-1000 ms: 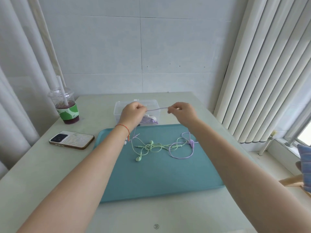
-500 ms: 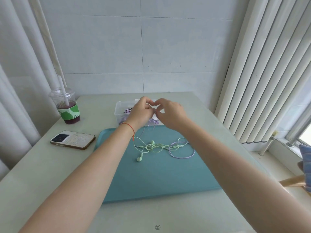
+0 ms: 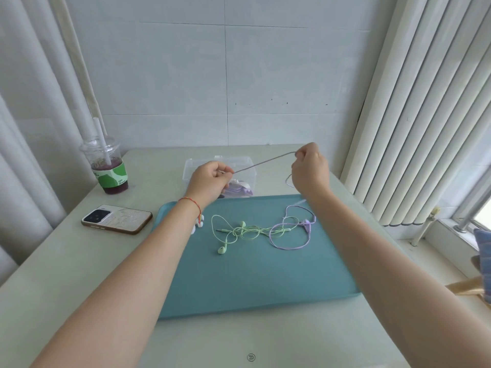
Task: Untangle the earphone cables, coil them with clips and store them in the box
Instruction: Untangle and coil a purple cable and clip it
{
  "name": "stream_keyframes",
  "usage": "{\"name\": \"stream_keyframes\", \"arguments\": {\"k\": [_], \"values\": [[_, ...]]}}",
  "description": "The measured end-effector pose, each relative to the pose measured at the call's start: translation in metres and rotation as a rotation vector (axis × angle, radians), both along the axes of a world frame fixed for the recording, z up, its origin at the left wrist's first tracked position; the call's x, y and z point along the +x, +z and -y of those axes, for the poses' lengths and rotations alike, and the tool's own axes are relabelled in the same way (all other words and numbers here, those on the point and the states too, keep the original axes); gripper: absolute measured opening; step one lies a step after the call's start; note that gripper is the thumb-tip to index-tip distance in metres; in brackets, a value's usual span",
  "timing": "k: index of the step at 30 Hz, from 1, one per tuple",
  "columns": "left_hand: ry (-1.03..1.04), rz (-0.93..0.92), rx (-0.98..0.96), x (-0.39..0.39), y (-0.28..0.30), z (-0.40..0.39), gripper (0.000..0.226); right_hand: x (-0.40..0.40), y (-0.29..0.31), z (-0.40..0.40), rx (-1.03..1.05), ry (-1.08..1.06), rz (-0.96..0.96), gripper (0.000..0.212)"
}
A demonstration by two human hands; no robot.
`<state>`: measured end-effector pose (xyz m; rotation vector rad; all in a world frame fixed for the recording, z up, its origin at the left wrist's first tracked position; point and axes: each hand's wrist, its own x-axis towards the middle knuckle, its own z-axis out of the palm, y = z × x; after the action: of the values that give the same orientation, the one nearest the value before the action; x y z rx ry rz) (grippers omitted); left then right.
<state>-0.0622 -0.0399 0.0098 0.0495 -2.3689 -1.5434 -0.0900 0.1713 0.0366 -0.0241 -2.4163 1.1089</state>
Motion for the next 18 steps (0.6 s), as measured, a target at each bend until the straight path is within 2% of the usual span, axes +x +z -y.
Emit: {"name": "stream_keyframes", "arguments": {"k": [2,4,8,11,13,16,18], "values": [[0.049,0.059,-0.108,-0.002,-0.006,0.006,0.028,-0.002,0.000,0.000,-0.019,0.029,-0.017,0.022],[0.056,0.072,-0.126,-0.003,-0.008,0.005,0.037,-0.004,0.001,0.004,-0.017,0.117,-0.020,0.019],[-0.002,-0.049,-0.077,0.001,0.009,-0.016,0.030,0.000,0.002,0.019,0.034,0.329,-0.006,0.017],[-0.164,-0.057,-0.041,0.004,0.024,-0.036,0.026,0.006,0.003,0.028,0.060,0.414,-0.014,0.015],[-0.237,-0.029,-0.043,0.004,0.025,-0.043,0.018,0.007,0.001,0.031,0.058,0.426,-0.023,0.017],[-0.208,0.010,-0.025,0.004,0.022,-0.038,0.028,0.004,-0.001,0.028,0.040,0.372,-0.011,0.013],[-0.214,0.056,0.119,0.005,0.018,-0.030,0.031,-0.004,-0.005,0.021,0.045,0.283,0.012,0.015]]}}
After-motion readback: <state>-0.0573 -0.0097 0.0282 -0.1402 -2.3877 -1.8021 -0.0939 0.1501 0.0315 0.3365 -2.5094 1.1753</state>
